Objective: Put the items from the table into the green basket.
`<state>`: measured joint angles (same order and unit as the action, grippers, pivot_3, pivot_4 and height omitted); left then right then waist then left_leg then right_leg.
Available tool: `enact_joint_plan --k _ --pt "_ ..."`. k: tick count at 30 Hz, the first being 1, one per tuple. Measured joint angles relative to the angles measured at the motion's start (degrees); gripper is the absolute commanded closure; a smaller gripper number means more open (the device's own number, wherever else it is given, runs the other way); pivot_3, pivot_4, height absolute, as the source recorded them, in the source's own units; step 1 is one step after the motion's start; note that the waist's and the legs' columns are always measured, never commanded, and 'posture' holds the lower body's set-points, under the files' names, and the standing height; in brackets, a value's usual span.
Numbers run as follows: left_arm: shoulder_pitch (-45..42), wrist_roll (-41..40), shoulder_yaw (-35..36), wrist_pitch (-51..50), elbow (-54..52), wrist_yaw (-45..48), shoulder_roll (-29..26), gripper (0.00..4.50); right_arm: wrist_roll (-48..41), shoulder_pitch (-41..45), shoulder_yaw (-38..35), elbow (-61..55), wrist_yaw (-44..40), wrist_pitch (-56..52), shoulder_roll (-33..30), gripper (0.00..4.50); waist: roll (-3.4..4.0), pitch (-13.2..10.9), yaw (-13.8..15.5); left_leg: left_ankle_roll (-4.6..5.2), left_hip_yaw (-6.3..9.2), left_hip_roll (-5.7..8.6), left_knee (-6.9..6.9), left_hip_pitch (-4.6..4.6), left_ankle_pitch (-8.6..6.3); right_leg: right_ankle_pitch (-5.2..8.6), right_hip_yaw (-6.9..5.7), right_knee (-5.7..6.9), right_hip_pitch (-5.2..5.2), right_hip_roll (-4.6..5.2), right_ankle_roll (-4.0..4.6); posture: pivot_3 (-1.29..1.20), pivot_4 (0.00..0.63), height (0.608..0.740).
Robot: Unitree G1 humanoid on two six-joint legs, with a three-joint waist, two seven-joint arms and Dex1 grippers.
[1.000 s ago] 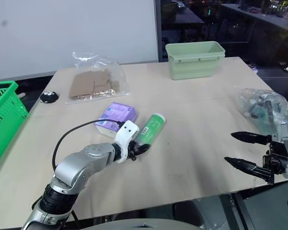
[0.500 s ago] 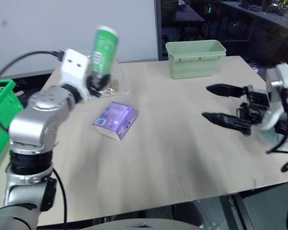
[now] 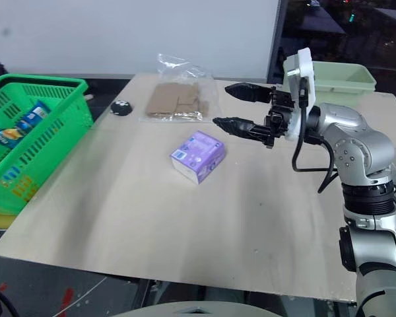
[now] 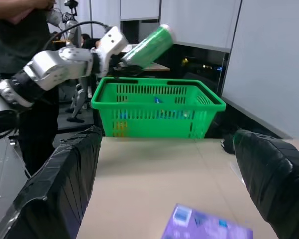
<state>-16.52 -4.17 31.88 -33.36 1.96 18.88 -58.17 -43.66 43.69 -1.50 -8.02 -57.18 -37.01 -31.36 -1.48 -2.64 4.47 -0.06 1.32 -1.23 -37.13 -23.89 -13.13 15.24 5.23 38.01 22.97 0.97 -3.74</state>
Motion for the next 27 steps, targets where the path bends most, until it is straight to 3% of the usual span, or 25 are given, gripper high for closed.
enact_joint_plan --k 12,17,24,27 --pt "-4.7 2.6 -5.9 20.1 25.6 2.8 -1.6 2.43 3.8 -0.5 0.6 -2.7 7.0 -0.2 0.5 0.0 -0.31 0.2 0.3 -0.1 0.08 -0.03 0.02 0.0 0.07 -0.05 -0.47 0.09 -0.02 -0.11 0.11 0.1 0.0 0.74" --pt "-8.8 6.3 -11.1 28.0 38.1 3.2 -3.8 0.06 4.4 -2.0 0.6 -3.3 7.7 -0.4 -0.1 0.0 -0.31 0.2 -0.7 -0.09 0.07 -0.02 0.0 -0.01 0.07 -0.06 -0.61 0.12 -0.03 -0.08 0.12 0.09 0.0 0.74" --pt "-13.4 6.4 -12.9 30.9 41.4 4.7 -4.1 0.06 4.2 -2.5 0.3 -4.0 7.9 -0.7 -0.5 0.0 -0.32 0.2 -1.6 -0.09 0.07 -0.03 -0.14 0.04 0.08 -0.06 -0.64 0.41 -0.02 -0.09 0.12 0.08 0.0 0.74" --pt "-13.9 4.2 -12.8 28.7 35.6 6.9 -2.1 0.06 4.2 -4.3 -0.2 -4.5 7.9 -0.9 -1.8 0.0 -0.32 0.2 -1.6 -0.09 0.09 -0.02 -0.24 0.04 0.08 -0.05 -0.67 0.45 -0.07 -0.06 0.12 0.07 0.0 0.74"
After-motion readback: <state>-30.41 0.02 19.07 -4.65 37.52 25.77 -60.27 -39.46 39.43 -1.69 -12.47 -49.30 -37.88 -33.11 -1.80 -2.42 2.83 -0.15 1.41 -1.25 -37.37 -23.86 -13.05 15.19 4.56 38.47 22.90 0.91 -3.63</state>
